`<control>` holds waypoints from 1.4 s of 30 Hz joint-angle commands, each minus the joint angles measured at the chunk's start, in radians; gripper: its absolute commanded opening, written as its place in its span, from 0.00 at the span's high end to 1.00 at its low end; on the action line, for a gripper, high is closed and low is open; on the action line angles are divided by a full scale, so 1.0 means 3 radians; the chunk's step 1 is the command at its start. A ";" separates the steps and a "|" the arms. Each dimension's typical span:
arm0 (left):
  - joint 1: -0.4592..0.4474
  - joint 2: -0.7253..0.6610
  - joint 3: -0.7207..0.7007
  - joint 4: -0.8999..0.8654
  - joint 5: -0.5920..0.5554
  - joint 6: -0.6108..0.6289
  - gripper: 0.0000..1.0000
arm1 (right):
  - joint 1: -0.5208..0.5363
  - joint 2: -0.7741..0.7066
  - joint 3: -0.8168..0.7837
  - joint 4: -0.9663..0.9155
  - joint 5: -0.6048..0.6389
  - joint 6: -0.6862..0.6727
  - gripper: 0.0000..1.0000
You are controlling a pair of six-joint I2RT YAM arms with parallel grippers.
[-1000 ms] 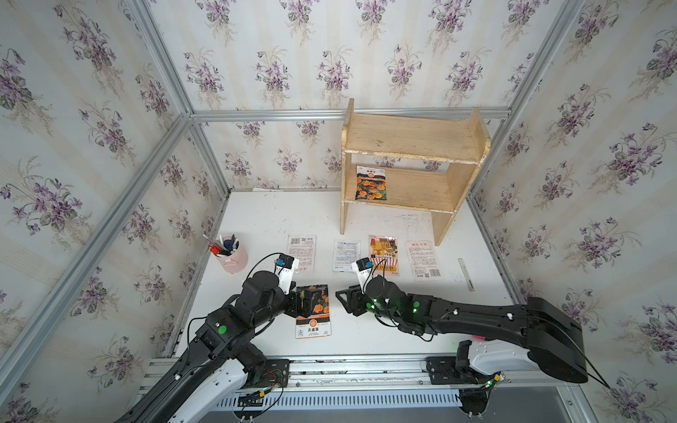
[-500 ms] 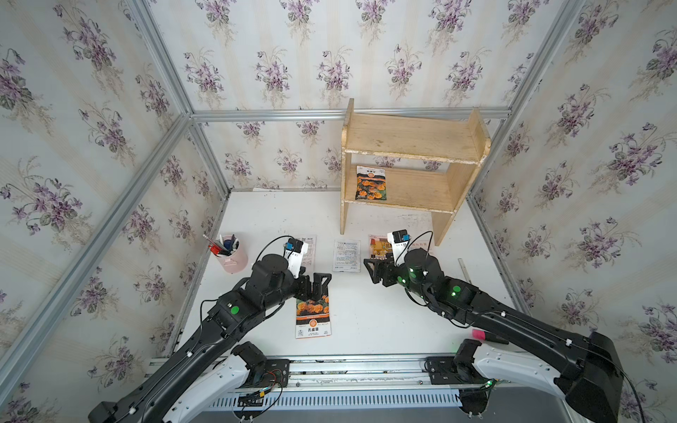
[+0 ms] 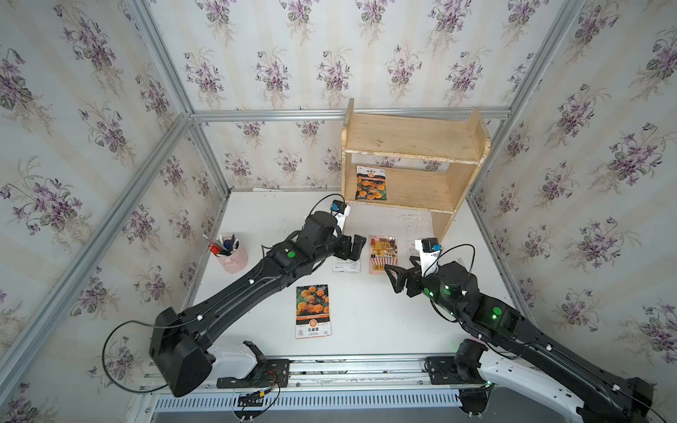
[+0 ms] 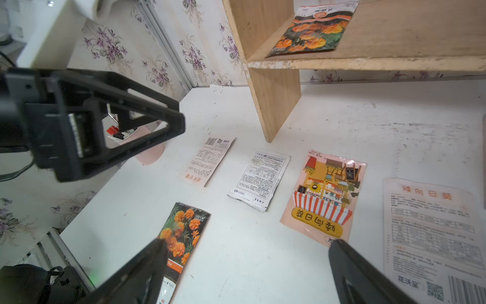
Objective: Take the seed bag off the shelf
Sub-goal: Pick up the seed packet from the shelf.
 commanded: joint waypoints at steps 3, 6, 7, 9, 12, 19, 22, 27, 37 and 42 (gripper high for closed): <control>-0.0116 0.0545 0.0494 0.0215 -0.0421 0.0172 0.00 | 0.0001 -0.0232 0.0001 -0.0275 0.0194 0.0022 0.00; -0.0148 0.0801 0.0740 0.0279 -0.0532 0.0253 0.00 | 0.0001 -0.0321 -0.0003 -0.0339 0.0240 0.0019 0.00; -0.0153 0.0889 0.0832 0.0282 -0.0549 0.0283 0.00 | 0.0000 -0.0345 0.0000 -0.0359 0.0255 0.0020 0.00; -0.0158 0.1047 0.0998 0.0264 -0.0618 0.0314 0.00 | 0.0000 -0.0378 -0.0001 -0.0381 0.0281 0.0018 0.00; -0.0158 0.1285 0.1222 0.0287 -0.0704 0.0362 0.00 | -0.0001 -0.0409 0.0006 -0.0403 0.0304 0.0007 0.00; -0.0159 0.1777 0.1640 0.0460 -0.0920 0.0469 0.00 | 0.0001 -0.0446 0.0025 -0.0454 0.0331 -0.0013 0.01; -0.0158 0.1935 0.1842 0.0471 -0.0988 0.0505 0.00 | 0.0001 -0.0466 0.0018 -0.0470 0.0337 -0.0013 0.01; -0.0158 0.2145 0.2159 0.0421 -0.1089 0.0565 0.00 | 0.0001 -0.0463 0.0006 -0.0476 0.0349 -0.0010 0.01; -0.0045 0.2654 0.2903 0.0218 -0.1194 0.0601 0.00 | 0.0001 -0.0462 0.0016 -0.0486 0.0343 -0.0008 0.01; 0.0045 0.2871 0.3285 0.0047 -0.1160 0.0579 0.00 | 0.0000 -0.0457 0.0007 -0.0486 0.0354 -0.0009 0.01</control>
